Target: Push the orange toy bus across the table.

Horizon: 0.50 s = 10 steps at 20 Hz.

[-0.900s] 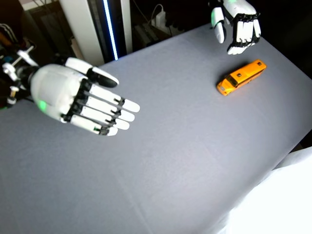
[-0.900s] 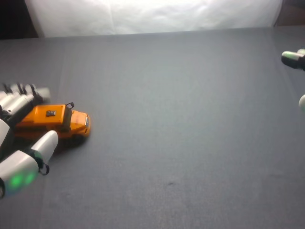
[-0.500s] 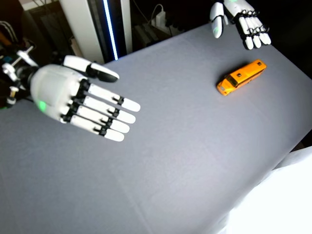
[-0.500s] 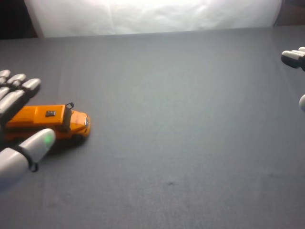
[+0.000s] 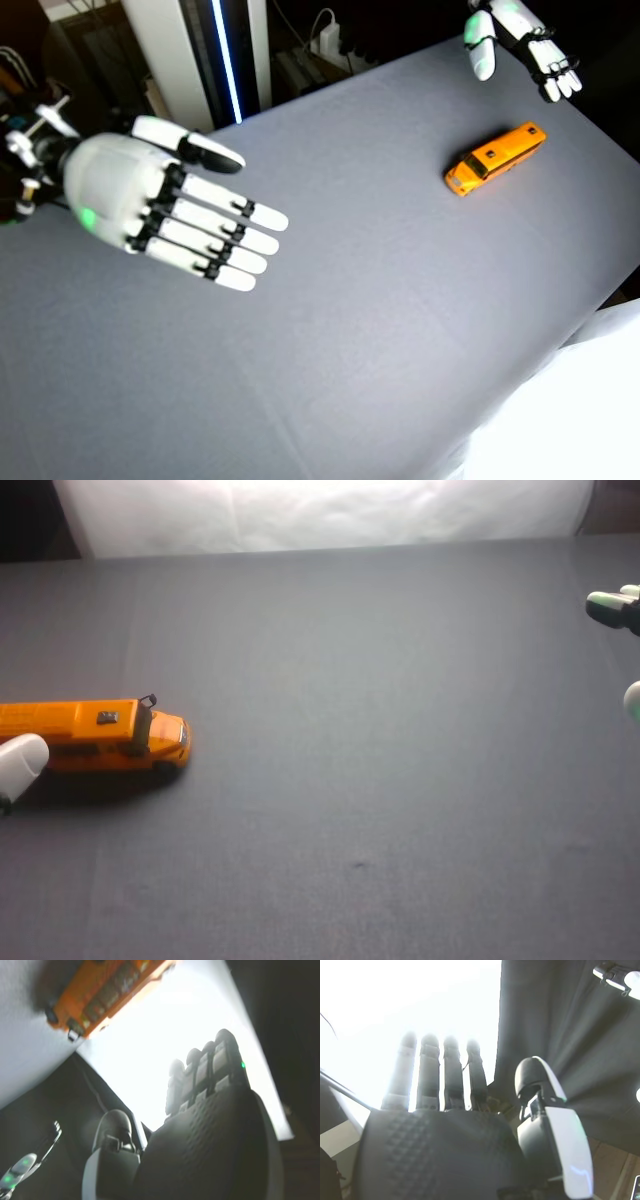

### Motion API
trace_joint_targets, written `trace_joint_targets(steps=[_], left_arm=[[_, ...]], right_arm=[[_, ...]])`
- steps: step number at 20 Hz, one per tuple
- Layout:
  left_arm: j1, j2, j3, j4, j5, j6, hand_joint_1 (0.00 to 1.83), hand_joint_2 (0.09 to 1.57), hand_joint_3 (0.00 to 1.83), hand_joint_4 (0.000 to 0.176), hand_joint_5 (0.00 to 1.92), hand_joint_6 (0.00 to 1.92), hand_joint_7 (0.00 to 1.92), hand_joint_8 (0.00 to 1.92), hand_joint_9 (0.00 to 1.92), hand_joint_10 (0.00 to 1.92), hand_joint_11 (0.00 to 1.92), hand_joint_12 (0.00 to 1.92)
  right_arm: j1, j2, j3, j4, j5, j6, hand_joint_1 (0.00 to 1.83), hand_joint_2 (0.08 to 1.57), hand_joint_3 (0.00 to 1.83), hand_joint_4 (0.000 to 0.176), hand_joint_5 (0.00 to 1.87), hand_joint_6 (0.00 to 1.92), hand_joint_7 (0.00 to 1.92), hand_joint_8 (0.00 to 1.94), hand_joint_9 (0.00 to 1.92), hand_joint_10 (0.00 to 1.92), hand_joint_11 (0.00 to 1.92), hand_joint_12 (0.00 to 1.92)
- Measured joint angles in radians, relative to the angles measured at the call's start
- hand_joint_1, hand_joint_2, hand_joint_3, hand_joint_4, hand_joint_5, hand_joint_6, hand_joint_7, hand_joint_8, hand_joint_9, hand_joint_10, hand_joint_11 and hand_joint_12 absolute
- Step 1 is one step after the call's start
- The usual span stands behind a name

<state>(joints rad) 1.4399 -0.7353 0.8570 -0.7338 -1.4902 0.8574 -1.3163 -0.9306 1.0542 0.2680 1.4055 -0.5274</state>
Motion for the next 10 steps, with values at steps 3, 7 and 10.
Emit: trace_joint_targets(steps=[3,7,10], left_arm=[[0.002,-0.005,0.007,-0.019,0.021,-0.003,0.0,1.21,0.0,0.038,0.19,0.01,0.12,0.01,0.05,0.01,0.02,0.01],[0.025,-0.005,0.019,-0.044,0.043,-0.002,0.0,1.23,0.0,0.05,0.2,0.01,0.12,0.01,0.03,0.0,0.0,0.0],[0.048,-0.005,0.019,-0.078,0.062,0.001,0.0,1.24,0.01,0.042,0.21,0.01,0.11,0.0,0.03,0.0,0.0,0.0]], right_arm=[[0.0,0.0,0.0,0.005,-0.002,0.0,0.18,1.4,0.0,0.002,0.32,0.0,0.32,0.0,0.25,0.0,0.17,0.11],[0.0,-0.001,0.0,0.004,-0.002,0.001,0.16,1.4,0.0,0.002,0.32,0.0,0.32,0.0,0.25,0.0,0.16,0.09],[0.0,-0.001,0.0,0.004,-0.006,0.001,0.2,1.41,0.0,0.0,0.33,0.0,0.33,0.0,0.25,0.0,0.17,0.08]])
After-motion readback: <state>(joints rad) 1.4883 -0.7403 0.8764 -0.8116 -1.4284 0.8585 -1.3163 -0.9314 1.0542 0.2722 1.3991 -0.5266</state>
